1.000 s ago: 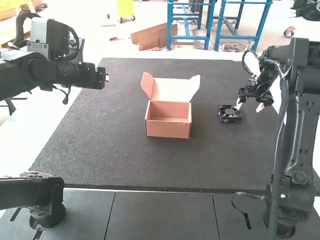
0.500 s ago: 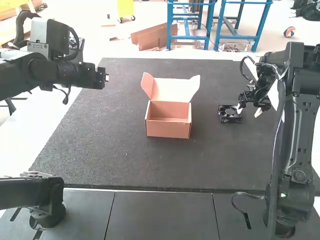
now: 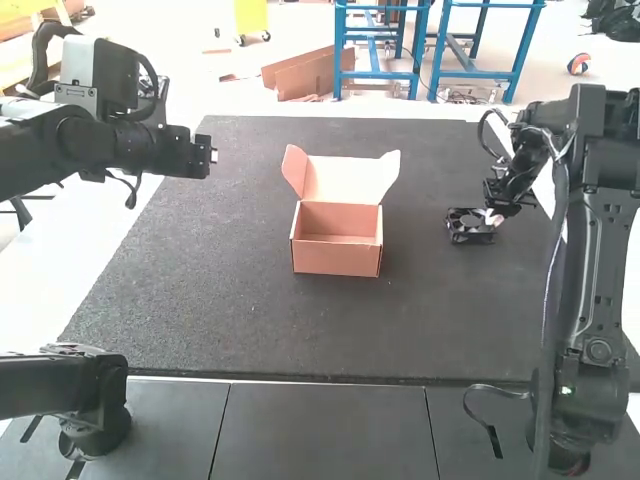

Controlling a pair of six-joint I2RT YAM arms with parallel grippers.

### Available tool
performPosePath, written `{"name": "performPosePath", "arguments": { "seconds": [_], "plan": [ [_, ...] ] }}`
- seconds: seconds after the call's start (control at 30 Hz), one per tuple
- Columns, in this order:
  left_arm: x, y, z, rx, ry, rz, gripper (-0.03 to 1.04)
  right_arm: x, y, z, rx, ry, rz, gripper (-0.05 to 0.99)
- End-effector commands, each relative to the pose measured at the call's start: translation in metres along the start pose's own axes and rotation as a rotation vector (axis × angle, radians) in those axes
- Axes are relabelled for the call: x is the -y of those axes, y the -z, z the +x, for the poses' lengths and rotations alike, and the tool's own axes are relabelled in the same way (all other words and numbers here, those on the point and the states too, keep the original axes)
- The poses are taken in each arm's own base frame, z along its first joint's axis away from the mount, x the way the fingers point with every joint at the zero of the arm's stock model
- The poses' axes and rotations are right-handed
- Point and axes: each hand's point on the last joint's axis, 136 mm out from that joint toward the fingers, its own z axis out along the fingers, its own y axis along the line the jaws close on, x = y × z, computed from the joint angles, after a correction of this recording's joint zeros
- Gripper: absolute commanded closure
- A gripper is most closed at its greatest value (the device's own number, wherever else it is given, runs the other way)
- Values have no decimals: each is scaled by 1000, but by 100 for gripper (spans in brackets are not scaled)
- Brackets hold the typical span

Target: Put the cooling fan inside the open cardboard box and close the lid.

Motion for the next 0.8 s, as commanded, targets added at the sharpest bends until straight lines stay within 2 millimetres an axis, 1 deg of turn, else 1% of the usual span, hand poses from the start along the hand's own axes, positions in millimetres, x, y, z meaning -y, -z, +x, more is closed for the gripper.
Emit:
{"name": "performPosePath", "arguments": {
  "seconds": [0.0,0.07,0.13,0.2,0.27,0.37,0.43,0.57,0.67,0.77],
  "plan": [
    [3,7,-15,37,-10,17,5,-18,64,-20,141,-9,-85,95],
    [3,6,-14,38,-18,17,5,-35,97,-16,190,-5,-124,94],
    [3,6,-12,38,-28,19,5,-44,129,-9,235,-35,-124,94],
    [4,4,-9,33,-31,20,5,-58,158,1,270,-54,-127,94],
    [5,4,-7,33,-31,28,5,-73,183,12,293,-85,-138,94],
    [6,5,-4,39,-32,32,5,-98,210,32,298,-116,-158,94],
    [5,5,0,39,-35,32,5,-114,224,40,311,-140,-176,94],
    [5,6,6,34,-38,32,5,-149,244,55,321,-173,-220,94],
    [5,7,8,39,-42,32,5,-180,248,66,302,-171,-253,94],
    [4,11,8,47,-42,32,5,-217,245,78,272,-144,-284,94]
  ]
}}
